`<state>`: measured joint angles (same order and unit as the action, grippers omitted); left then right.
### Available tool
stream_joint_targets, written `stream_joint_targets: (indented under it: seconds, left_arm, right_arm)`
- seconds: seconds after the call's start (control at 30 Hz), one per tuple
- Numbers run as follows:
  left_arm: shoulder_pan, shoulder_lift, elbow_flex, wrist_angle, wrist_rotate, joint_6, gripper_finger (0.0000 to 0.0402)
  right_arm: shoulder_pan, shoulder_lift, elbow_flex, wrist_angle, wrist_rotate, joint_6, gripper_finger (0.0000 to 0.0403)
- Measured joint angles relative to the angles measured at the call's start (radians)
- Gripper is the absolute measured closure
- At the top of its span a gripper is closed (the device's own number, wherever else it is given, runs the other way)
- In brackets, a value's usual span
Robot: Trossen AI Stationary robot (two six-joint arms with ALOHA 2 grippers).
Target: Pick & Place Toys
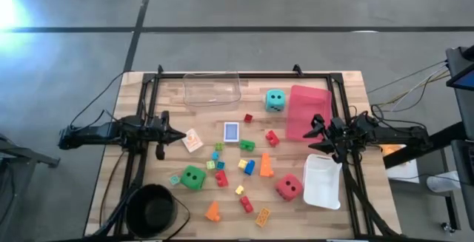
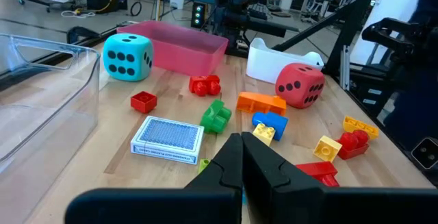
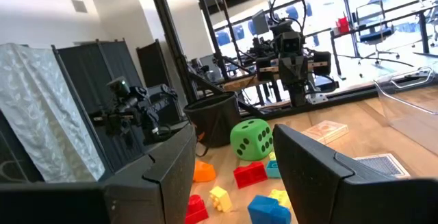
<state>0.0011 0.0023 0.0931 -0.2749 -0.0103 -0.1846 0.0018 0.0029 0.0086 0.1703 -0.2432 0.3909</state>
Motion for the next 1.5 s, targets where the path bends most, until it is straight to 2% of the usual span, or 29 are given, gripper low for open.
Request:
stream_joint_targets:
  seconds: [0.23,0.37,0.5,0.73,0.87,1.0,1.13,1.27,1.5]
  left_arm:
    - [0.0,0.0,0.0,0.0,0.0,0.0,0.0399]
    - [0.0,0.0,0.0,0.0,0.0,0.0,0.0399]
    - [0.0,0.0,0.0,0.0,0.0,0.0,0.0399]
    - [0.0,0.0,0.0,0.0,0.0,0.0,0.0399]
    - [0.0,0.0,-0.001,0.009,-0.014,0.019,0.0399]
    - [0.0,0.001,-0.004,0.14,-0.062,0.007,0.0399]
    - [0.0,0.023,0.051,0.171,-0.122,-0.053,0.0399]
    - [0.0,0.088,0.139,0.165,-0.146,-0.076,0.0399]
    - [0.001,0.314,0.353,0.103,-0.155,-0.075,0.0399]
  right_arm:
    - [0.0,0.0,0.0,0.091,0.009,-0.042,0.0211]
    - [0.0,0.001,0.008,0.098,0.055,-0.198,0.0211]
    - [0.0,0.028,0.083,0.069,0.121,-0.179,0.0211]
    - [0.0,0.169,0.301,-0.193,0.209,-0.129,0.0211]
    - [0.0,0.274,0.389,-0.226,0.271,-0.088,0.0211]
    - [0.0,0.377,0.481,-0.236,0.337,-0.072,0.0211]
    - [-0.014,0.466,0.566,-0.328,0.386,-0.133,0.0211]
    - [-0.061,0.538,0.632,-0.339,0.435,-0.195,0.0211]
    - [-0.187,0.641,0.705,-0.414,0.385,-0.205,0.0211]
